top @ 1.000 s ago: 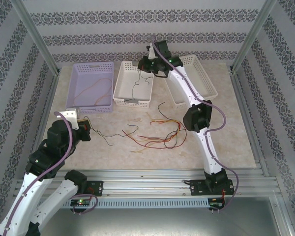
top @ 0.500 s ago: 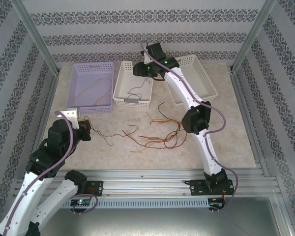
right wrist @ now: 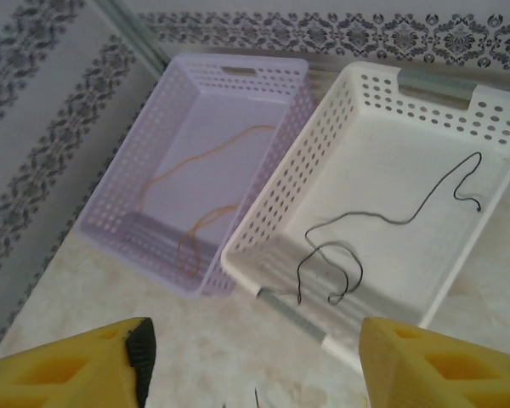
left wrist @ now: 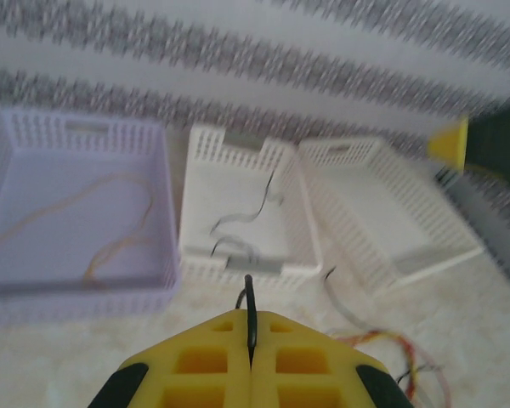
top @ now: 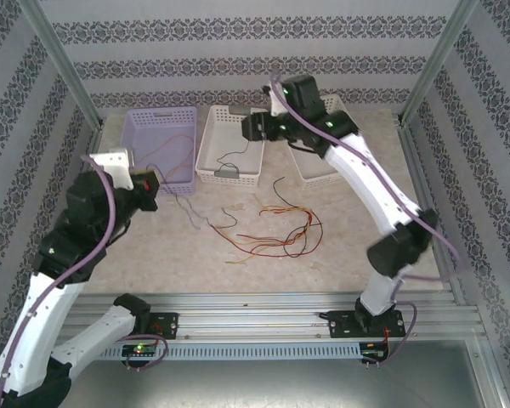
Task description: Untangle the cables
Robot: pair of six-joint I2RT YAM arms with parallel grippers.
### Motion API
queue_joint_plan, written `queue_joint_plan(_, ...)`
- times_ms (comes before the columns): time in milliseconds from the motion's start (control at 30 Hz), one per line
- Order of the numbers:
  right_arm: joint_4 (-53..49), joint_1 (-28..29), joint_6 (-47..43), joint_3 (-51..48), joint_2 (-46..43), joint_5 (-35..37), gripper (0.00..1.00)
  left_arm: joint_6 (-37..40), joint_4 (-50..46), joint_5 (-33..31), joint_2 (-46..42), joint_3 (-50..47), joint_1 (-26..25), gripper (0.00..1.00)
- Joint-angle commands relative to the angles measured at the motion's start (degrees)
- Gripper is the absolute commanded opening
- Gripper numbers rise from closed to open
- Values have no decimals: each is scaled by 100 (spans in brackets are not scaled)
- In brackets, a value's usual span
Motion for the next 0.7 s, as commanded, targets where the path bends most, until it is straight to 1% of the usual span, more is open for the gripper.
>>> queue_joint_plan(0, 934, -144, 30, -1243, -929, 138, 73, 293, 440, 273, 389, 813, 60, 0)
queue_joint_plan(100, 1088, -179, 147, -2216, -1806, 345, 75, 362, 637, 396, 892, 1539, 58, 0)
queue_joint_plan(267, 1212, -122, 236, -3388, -2917, 636, 76, 377, 869, 626, 1837, 2905, 60, 0)
queue_joint_plan(367, 1176, -25, 289, -3806, -3294, 664, 77, 397, 1009, 767, 2404, 3674, 60, 0)
queue_joint_plan(533, 1027, 272, 273, -4262, -3676, 831, 77, 557, 1179, 753, 3251, 4716, 53, 0)
queue_joint_plan(667, 895, 571, 246, -4560, -3989, 1120, 78, 775, 1564, 737, 3780, 5110, 55, 0)
